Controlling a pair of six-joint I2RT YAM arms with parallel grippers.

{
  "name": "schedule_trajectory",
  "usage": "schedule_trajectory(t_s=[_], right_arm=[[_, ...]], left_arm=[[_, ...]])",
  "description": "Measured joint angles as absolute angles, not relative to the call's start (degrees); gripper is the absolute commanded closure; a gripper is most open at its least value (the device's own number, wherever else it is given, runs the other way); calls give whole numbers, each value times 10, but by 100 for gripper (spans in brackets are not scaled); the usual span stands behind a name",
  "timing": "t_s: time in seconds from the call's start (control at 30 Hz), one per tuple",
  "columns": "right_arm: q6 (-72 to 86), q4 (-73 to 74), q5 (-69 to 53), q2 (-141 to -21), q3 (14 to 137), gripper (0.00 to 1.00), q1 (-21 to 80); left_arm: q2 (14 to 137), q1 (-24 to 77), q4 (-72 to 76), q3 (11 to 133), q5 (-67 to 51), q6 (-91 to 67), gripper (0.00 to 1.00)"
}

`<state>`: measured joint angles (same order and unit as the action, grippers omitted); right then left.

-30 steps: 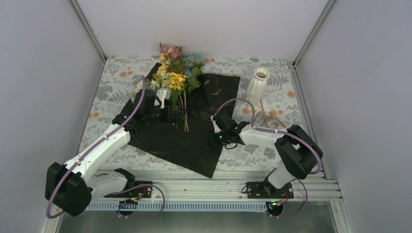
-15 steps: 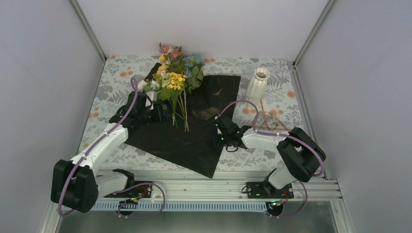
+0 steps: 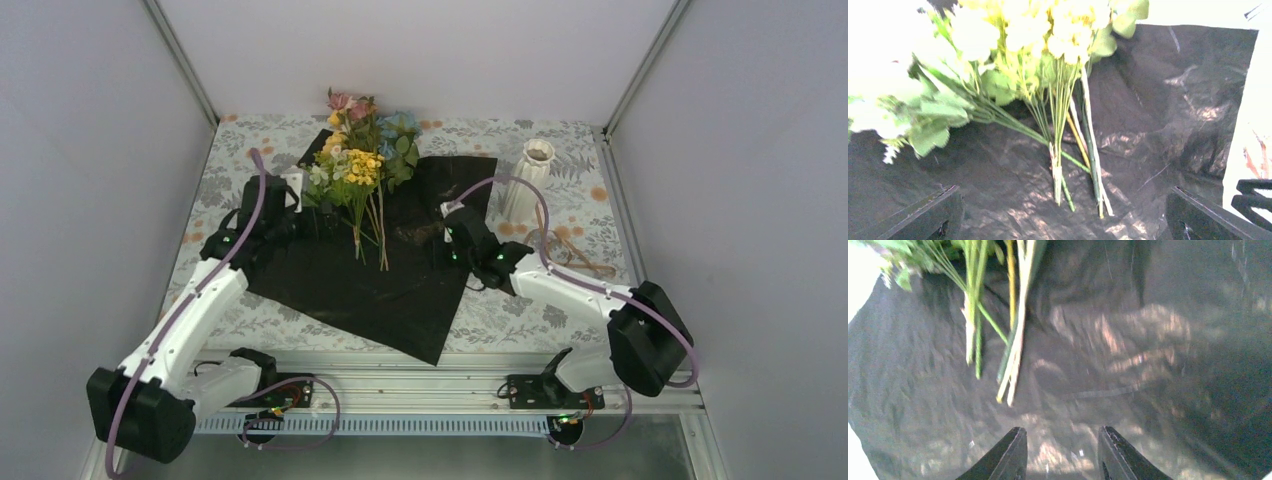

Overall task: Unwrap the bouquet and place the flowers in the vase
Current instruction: Pick up the fake flower from the wrapping paper.

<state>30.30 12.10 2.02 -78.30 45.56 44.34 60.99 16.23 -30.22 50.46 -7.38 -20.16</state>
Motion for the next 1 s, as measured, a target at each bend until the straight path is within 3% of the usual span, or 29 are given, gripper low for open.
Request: schedule_trajectory(t_s=[0.2,0.53,0.77,1.0], right_arm=[[267,82,32,-849,555,63,429],[227,38,46,-1079,705,67,373],[228,37,61,-1174,730,69,326],[235,36,66,-1184,728,69,315]], left_arm=[[551,163,-332,530,-40,-157,0],[503,163,-341,497,-19,-127,0],[500,163,-339,493,-17,-124,0],[488,163,-339,492,-17,-124,0]])
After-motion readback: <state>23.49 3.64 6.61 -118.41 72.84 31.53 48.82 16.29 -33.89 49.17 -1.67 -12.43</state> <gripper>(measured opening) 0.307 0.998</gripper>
